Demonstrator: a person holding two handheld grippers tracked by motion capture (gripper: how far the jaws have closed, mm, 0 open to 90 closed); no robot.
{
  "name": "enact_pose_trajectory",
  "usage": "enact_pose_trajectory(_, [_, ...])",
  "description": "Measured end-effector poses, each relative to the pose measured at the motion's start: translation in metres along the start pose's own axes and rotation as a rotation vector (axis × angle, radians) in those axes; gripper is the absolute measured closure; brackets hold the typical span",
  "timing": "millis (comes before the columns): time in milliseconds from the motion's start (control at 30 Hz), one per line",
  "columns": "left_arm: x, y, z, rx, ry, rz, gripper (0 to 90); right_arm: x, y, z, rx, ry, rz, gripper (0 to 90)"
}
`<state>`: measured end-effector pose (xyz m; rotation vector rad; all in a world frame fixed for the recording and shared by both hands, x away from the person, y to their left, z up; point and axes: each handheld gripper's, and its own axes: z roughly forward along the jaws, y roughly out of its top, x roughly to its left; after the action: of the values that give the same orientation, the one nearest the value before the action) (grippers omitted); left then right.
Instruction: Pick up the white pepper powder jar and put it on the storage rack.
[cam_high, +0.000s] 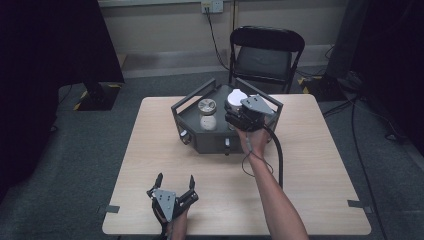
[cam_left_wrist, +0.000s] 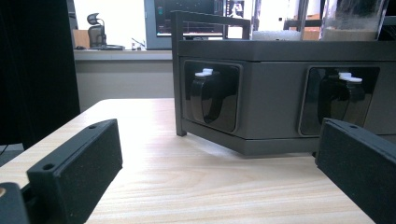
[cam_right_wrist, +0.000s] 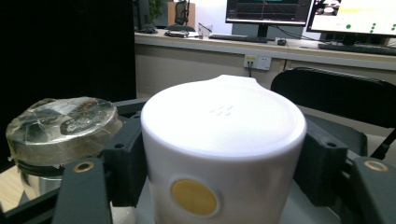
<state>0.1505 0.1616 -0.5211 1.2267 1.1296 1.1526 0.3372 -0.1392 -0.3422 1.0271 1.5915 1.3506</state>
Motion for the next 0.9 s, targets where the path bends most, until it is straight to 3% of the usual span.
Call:
enact_pose_trajectory(267, [0.000,0.000,0.000,0.000,0.001,0.000,0.1,0.000,-0.006,0.000,-0.028,-0.007,0.009,0.0])
enact_pose_trajectory(467, [0.000,0.000,0.000,0.000,0.000,0.000,0.1,0.001,-0.013,-0.002,-0.060,-0.022,0.020,0.0])
enact_pose_trajectory(900, [0.000,0.000,0.000,0.000,0.000,-0.001,0.1,-0.007,-0.024,-0.012,-0.073,-0.005,0.056,0.0])
